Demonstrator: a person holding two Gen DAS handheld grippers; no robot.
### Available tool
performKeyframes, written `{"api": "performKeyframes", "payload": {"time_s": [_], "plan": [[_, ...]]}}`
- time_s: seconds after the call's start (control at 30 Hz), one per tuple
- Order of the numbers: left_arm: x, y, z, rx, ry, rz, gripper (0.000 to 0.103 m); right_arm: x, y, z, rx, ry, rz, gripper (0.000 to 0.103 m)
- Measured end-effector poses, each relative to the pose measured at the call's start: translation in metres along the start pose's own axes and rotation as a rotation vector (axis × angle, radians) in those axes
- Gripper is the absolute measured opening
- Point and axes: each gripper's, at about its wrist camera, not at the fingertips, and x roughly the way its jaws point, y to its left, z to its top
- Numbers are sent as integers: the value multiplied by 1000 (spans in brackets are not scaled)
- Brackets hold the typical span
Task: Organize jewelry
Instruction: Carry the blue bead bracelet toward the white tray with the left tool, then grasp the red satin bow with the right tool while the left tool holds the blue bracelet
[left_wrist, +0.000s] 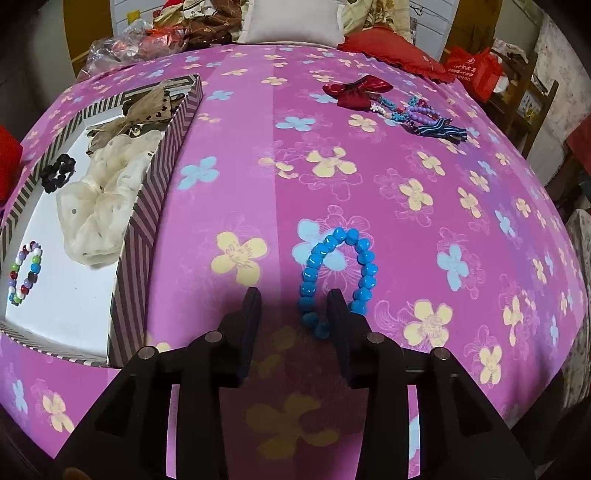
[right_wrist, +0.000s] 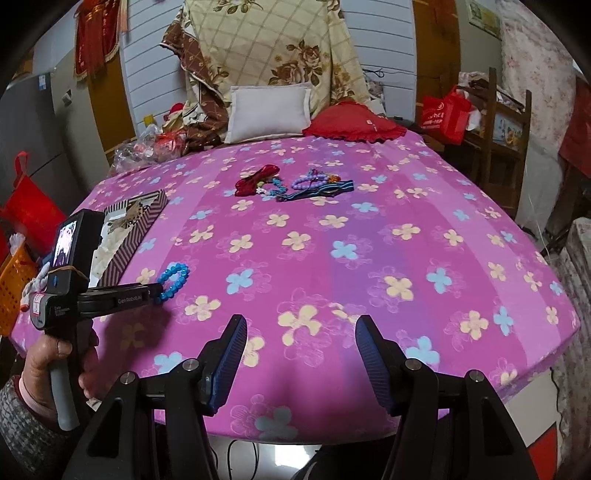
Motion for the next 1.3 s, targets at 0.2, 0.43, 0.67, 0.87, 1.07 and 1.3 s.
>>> {"api": "performKeyframes", "payload": {"time_s": [0.2, 0.43, 0.67, 0.87, 1.07, 1.3], "plan": [[5, -9, 0, 58, -30, 57, 37, 16, -11, -7, 29, 30, 19, 61], [6, -13, 15, 72, -30, 48, 37, 43, -15, -1, 23, 76, 41, 61], [1, -9, 36, 89, -69, 65, 37, 85, -13, 50, 1, 96, 80, 61], [2, 2, 41, 64, -93, -11, 37, 150, 0, 123, -50, 124, 62, 61], [15, 11, 34, 73, -29, -46, 37, 232, 10, 203, 5, 231, 107, 49], [14, 30, 39, 2, -21, -114, 37, 308, 47, 250, 121, 326, 277, 49]]}}
